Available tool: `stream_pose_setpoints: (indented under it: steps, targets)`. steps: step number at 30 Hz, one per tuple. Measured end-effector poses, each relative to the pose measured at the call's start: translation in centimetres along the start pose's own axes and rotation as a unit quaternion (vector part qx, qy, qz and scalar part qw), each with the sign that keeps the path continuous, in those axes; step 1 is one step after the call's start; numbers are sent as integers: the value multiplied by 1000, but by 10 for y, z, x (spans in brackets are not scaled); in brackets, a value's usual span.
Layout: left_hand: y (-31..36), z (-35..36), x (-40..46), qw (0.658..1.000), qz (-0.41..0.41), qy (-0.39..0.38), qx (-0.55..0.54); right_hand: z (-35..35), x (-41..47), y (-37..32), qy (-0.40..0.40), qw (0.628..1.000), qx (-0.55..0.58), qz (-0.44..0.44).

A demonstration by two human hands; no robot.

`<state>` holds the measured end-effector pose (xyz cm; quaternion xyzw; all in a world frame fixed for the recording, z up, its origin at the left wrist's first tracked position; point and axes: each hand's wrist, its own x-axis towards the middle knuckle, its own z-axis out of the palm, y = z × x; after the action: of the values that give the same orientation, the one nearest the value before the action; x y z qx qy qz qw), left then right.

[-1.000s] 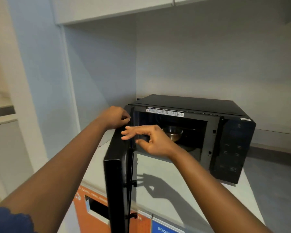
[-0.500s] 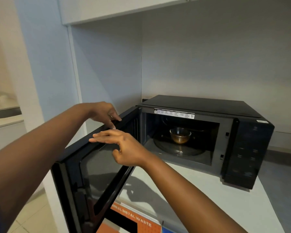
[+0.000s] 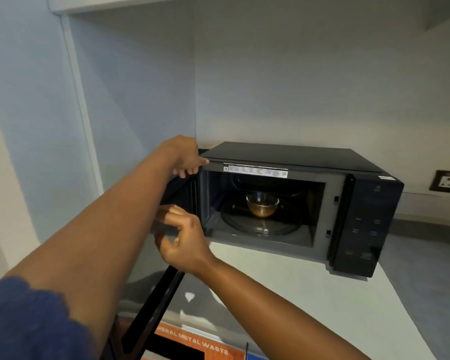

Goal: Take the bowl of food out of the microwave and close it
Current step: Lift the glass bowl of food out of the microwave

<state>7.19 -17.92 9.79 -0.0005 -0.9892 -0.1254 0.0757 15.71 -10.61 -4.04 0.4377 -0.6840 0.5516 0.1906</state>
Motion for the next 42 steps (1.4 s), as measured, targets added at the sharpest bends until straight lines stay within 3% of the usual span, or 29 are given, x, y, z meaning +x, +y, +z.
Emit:
stream_pose_setpoints:
  steps: [2,5,11,18,24,31,42]
  targets:
    - [6,24,10,988,0,8,-152,-3,-8,14,53,997,-1,50]
    - [8,59,22,937,-35,35,-345,-20,-18,44,131,977,17,169]
    - [12,130,43,818,-150,29,-555,-81,-35,104,282,908,-31,308]
    - [18,188,78,774,-177,25,-607,-137,-45,173,364,837,-41,408]
    - [27,225,113,751,-181,37,-633,-169,-35,227,366,817,-57,442]
    - [43,263,157,697,-196,16,-689,-196,-18,292,362,807,-15,467]
    - [67,299,216,714,-214,-4,-666,-219,25,346,299,806,-57,509]
